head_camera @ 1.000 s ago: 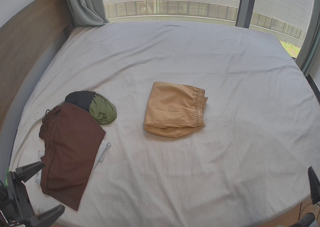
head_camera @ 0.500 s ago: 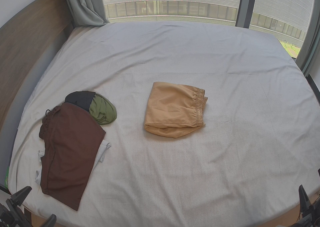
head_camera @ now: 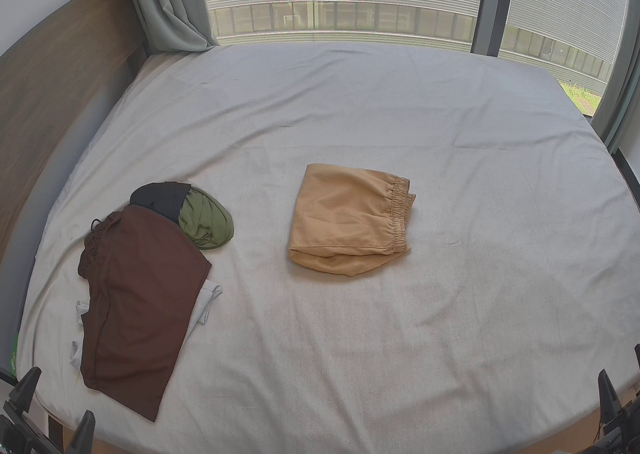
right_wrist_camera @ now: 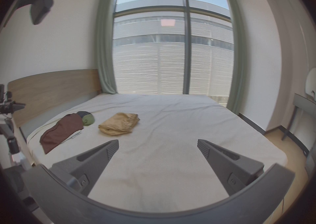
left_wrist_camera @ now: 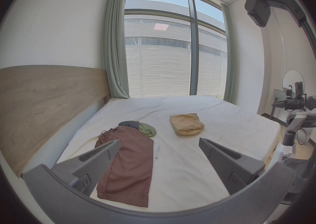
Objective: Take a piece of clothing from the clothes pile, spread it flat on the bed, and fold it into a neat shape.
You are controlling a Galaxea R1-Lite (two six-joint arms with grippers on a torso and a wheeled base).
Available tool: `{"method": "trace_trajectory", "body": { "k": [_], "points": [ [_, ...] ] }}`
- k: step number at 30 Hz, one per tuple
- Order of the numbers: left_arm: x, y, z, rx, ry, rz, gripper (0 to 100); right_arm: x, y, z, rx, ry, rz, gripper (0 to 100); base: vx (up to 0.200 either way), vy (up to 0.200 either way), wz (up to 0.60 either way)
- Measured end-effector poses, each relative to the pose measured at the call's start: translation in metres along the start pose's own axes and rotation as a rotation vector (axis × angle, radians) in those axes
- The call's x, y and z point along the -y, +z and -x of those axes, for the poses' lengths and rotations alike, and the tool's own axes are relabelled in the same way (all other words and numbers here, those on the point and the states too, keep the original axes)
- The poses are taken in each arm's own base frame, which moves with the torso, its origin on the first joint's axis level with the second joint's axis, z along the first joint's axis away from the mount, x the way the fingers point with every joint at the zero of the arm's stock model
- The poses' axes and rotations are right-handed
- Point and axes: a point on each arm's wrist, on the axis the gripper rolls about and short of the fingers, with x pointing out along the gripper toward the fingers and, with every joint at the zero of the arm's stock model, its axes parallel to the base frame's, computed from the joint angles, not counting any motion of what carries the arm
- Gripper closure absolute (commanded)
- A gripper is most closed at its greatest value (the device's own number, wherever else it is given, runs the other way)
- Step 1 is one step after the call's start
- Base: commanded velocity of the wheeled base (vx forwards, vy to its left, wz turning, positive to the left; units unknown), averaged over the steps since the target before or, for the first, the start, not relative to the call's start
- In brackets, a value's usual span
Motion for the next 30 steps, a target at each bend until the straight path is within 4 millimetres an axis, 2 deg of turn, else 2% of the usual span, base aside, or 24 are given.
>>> {"method": "trace_trajectory", "body": {
  "k": [12, 30],
  "points": [
    [-0.0038, -0.0062, 0.0027, -0.036, 0.239, 0.022, 0, 0.0008, -0.0015, 0.0000, -0.014, -0.032, -0.035, 0, 0.000, 0.000, 0.00],
    [-0.0037, -0.0074, 0.0027, -0.045, 0.239, 0.039, 0, 0.0005, -0.0015, 0.0000, -0.016, -0.023, -0.011, 0, 0.000, 0.000, 0.00]
  ]
}}
